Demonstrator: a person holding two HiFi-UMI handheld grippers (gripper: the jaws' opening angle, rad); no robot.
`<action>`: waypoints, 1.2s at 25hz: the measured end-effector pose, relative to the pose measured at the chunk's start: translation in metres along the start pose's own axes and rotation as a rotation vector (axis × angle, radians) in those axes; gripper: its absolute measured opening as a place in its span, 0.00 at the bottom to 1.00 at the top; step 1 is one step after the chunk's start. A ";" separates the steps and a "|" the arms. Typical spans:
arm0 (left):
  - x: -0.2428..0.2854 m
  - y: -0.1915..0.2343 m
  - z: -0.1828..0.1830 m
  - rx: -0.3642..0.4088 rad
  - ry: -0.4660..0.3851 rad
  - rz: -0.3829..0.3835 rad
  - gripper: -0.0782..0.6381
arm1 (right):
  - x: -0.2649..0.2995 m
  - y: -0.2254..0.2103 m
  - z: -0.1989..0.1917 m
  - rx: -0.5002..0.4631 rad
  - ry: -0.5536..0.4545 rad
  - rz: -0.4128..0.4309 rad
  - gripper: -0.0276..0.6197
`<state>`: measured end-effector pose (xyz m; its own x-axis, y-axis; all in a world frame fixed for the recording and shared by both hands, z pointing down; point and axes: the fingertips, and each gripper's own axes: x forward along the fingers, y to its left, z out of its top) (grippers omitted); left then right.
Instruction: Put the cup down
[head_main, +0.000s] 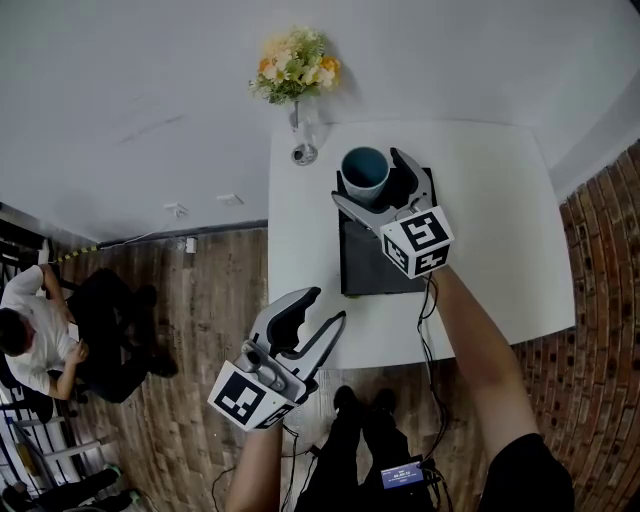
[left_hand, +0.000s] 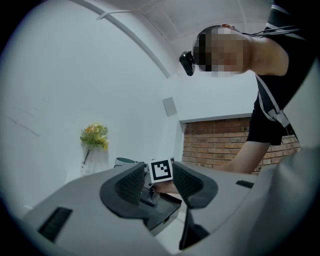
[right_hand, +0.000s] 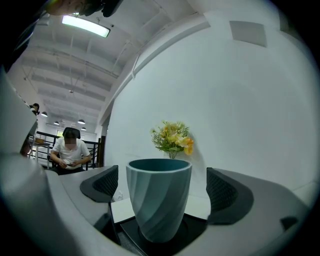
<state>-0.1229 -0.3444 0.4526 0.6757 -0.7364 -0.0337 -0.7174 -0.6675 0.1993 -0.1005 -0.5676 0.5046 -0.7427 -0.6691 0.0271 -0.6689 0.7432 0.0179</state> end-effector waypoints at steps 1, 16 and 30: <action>0.002 0.001 0.000 -0.001 -0.001 0.003 0.35 | -0.003 0.001 0.001 0.000 -0.001 0.005 0.87; 0.026 0.001 0.006 -0.002 -0.012 0.062 0.47 | -0.037 0.009 0.003 0.022 0.037 0.023 0.87; 0.023 -0.019 0.032 0.019 -0.033 0.042 0.48 | -0.089 0.034 0.055 0.040 0.000 0.042 0.87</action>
<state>-0.0996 -0.3520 0.4168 0.6393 -0.7668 -0.0578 -0.7483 -0.6376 0.1830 -0.0584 -0.4830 0.4478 -0.7703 -0.6371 0.0267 -0.6376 0.7700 -0.0232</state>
